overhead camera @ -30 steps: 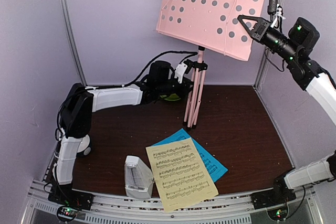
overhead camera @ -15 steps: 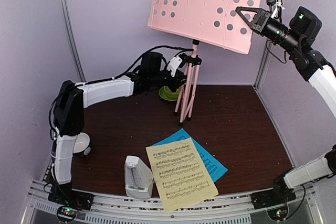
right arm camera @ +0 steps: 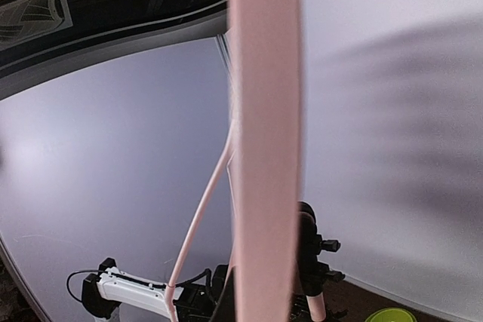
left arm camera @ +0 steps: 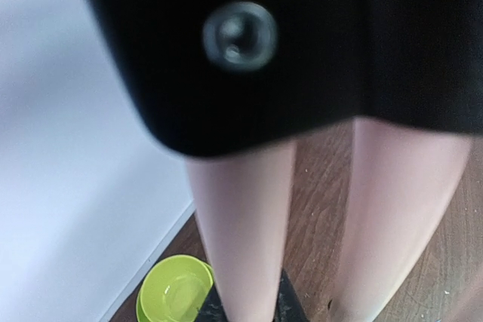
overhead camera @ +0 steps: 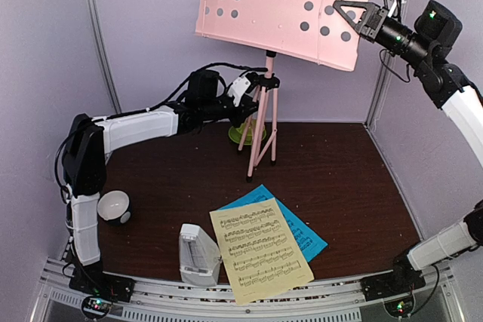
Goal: Set up the instrument practice props
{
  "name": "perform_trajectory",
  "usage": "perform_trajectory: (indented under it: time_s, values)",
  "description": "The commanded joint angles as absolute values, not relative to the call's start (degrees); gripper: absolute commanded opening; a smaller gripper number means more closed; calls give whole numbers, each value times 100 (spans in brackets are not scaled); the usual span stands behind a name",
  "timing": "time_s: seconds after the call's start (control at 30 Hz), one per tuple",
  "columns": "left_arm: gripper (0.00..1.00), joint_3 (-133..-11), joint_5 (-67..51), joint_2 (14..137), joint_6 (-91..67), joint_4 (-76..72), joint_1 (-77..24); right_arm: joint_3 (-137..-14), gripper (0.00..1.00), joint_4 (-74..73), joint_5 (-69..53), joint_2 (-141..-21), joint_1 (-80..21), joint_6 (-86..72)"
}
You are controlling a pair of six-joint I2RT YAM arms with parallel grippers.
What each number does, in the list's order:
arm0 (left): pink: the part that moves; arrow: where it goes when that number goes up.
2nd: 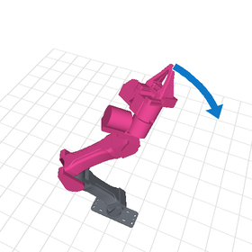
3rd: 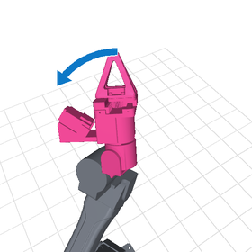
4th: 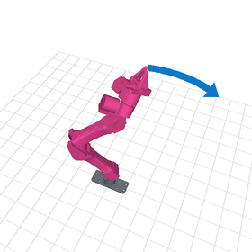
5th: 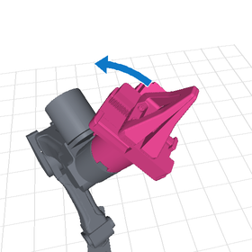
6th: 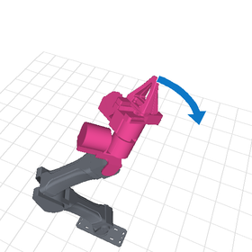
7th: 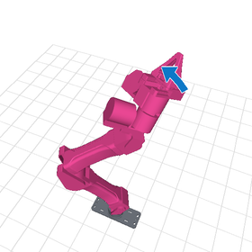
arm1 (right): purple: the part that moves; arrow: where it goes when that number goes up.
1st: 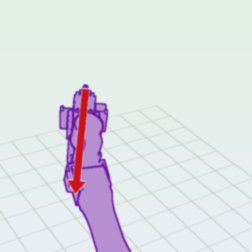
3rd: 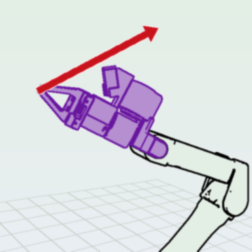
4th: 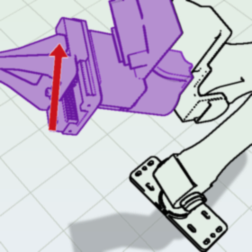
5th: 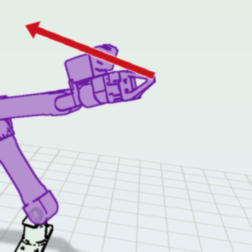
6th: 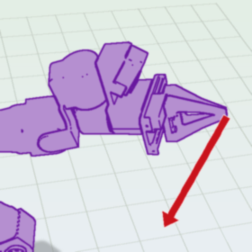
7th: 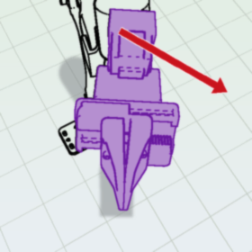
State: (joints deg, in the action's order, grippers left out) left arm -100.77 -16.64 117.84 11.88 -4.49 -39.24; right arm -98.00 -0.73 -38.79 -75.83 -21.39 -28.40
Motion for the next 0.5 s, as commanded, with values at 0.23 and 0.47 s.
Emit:
perform_trajectory:
  time_s: [0.23, 0.47]
  values:
    - [0, -9277, -836, 11724, 1482, -1195, -3609, -10002, 0, 994, -3928, -7756, -2610, -2597]
    - [0, -9194, -922, 11741, 1491, -1221, -3596, -9581, 16, 959, -3902, -7668, -2654, -2431]
